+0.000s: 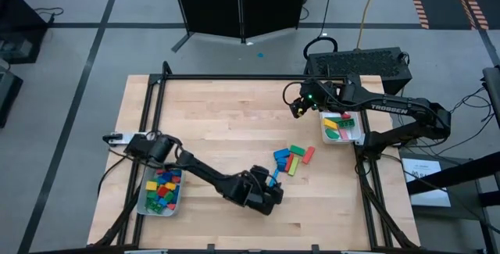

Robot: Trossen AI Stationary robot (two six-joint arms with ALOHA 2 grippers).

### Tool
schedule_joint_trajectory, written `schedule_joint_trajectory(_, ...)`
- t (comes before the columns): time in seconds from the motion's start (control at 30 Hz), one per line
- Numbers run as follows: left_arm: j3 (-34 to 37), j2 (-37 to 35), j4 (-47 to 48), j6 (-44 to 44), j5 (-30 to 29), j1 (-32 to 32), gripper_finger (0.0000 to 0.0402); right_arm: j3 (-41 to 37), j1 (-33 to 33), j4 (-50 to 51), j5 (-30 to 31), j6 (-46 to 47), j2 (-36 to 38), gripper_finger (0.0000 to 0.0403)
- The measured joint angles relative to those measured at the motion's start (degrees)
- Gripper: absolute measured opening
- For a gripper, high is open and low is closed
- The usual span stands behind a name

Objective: Sort blocks by size
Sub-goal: Put the blue block into the white bin

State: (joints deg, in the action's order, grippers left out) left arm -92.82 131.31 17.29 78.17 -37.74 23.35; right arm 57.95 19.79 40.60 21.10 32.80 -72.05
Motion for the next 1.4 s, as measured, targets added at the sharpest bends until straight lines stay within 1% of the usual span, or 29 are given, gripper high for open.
schedule_joint_trajectory(0.17, -0.2, 2.7, -0.4, 3.4, -0.3, 0.7, 0.0325, 0.0, 0.0, 0.0, -0.1, -0.5, 0.0, 0.029)
schedule_joint_trajectory(0.27, -0.2, 3.6, 0.2, 3.2, -0.5, 0.6, 0.0296, 0.0, 0.0, 0.2, -0.2, -0.6, 0.0, 0.029)
schedule_joint_trajectory(0.33, -0.2, 3.6, 1.0, 3.2, 0.3, 0.2, 0.0259, 0.0, 0.0, 0.3, -0.2, -0.7, 0.0, 0.029)
schedule_joint_trajectory(0.37, -0.2, 3.6, 1.6, 3.3, 0.5, -0.1, 0.0235, 0.0, 0.0, 0.4, -0.2, -0.7, 0.0, 0.029)
schedule_joint_trajectory(0.43, -0.1, 3.7, 2.0, 2.5, 1.1, -0.6, 0.0179, 0.0, 0.0, 0.5, -0.2, -0.7, 0.0, 0.029)
schedule_joint_trajectory(0.57, -0.1, 3.8, 1.7, 0.4, 2.3, -1.7, 0.0051, 0.0, 0.0, 0.5, -0.2, -0.8, 0.0, 0.029)
schedule_joint_trajectory(0.6, -0.1, 3.8, 1.1, -0.1, 2.8, -1.9, 0.0041, 0.0, 0.0, 0.4, -0.2, -0.9, 0.0, 0.029)
schedule_joint_trajectory(0.7, 0.0, 2.4, 0.3, -3.0, 4.3, -2.3, 0.0041, 0.0, 0.0, 0.4, -0.2, -2.6, 0.0, 0.029)
schedule_joint_trajectory(0.77, 0.2, 0.6, 0.8, -7.2, 6.7, -2.5, 0.0041, 0.0, 0.0, 0.4, -0.3, -4.3, 0.0, 0.029)
schedule_joint_trajectory(0.8, 0.4, -1.0, 1.9, -9.6, 7.8, -2.5, 0.0041, 0.0, 0.0, 0.4, -0.4, -5.1, 0.0, 0.029)
schedule_joint_trajectory(0.9, 0.4, -7.6, 4.1, -16.3, 7.5, -2.4, 0.0041, 0.0, 0.0, 0.4, -0.9, -7.2, 0.0, 0.029)
schedule_joint_trajectory(1.03, 0.1, -17.4, 11.3, -22.7, 2.7, -2.5, 0.0041, 0.0, 0.1, -1.7, -4.4, -10.8, 0.0, 0.029)
schedule_joint_trajectory(1.17, 0.3, -27.0, 19.7, -24.7, -4.3, -3.2, 0.0041, 0.0, 0.1, -8.8, -10.3, -13.7, 0.0, 0.029)
schedule_joint_trajectory(1.3, 0.1, -35.9, 28.6, -24.5, -13.1, -3.0, 0.0041, 0.0, 0.2, -21.3, -19.9, -14.5, 0.3, 0.029)
schedule_joint_trajectory(1.4, 0.2, -41.0, 32.1, -24.5, -20.5, -2.3, 0.0041, 0.0, 0.9, -33.3, -28.8, -14.3, 0.7, 0.029)
